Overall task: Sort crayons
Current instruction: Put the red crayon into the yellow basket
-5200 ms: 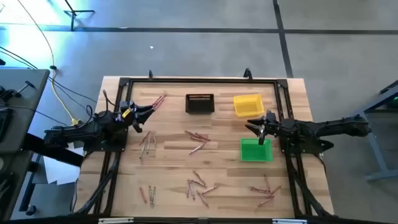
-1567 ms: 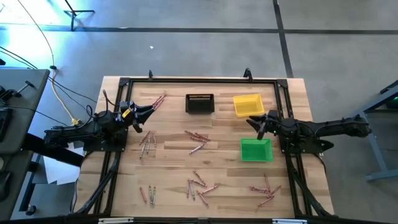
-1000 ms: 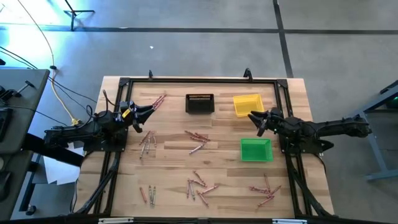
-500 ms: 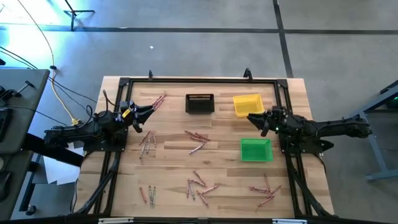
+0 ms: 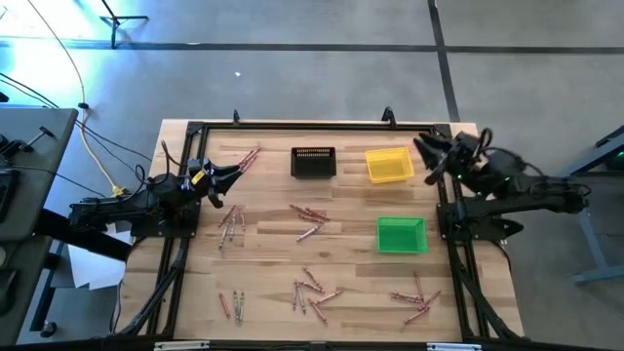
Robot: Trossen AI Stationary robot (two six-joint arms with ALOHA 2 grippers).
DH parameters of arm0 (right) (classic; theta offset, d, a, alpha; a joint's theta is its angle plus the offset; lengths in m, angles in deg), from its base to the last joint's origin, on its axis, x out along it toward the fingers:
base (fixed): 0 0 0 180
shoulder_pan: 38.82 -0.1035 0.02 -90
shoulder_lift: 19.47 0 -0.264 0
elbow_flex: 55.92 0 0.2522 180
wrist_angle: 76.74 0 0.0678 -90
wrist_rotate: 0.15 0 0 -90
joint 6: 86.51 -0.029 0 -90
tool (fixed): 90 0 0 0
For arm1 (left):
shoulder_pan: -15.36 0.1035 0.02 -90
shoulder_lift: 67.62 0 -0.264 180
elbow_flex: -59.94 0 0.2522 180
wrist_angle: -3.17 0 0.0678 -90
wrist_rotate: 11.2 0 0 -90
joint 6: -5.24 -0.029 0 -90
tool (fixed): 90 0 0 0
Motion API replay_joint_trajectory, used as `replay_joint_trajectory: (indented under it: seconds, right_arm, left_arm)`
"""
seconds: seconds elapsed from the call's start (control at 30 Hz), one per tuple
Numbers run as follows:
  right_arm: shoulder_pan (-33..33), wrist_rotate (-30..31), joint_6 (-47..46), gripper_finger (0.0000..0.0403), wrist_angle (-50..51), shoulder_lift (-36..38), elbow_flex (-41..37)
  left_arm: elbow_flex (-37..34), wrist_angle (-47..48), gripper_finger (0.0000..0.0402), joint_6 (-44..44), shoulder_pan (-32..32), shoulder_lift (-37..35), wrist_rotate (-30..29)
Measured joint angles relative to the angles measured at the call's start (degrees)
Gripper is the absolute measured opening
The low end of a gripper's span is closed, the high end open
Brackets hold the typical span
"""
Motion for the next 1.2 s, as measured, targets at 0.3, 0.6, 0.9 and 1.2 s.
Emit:
replay_joint_trajectory:
  seconds: [0.3,0.6,0.9,1.2]
  right_arm:
    - [0.0,0.0,0.9,0.0134,0.1,-5.3,8.5]
    - [0.0,1.1,-10.2,0.0134,4.0,-10.5,9.7]
    - [0.0,2.5,-21.3,0.0134,13.6,-15.4,9.7]
    - [0.0,-0.9,-23.7,0.0134,13.9,-17.9,9.7]
  left_arm:
    - [0.0,-0.3,0.0127,-5.5,0.1,0.0,-4.0]
    - [0.0,-0.1,0.0127,-6.4,0.1,0.0,-8.8]
    - [0.0,-2.8,0.0127,-0.7,0.1,0.0,-10.1]
    - [0.0,-8.7,0.0127,12.1,0.5,0.8,-11.0]
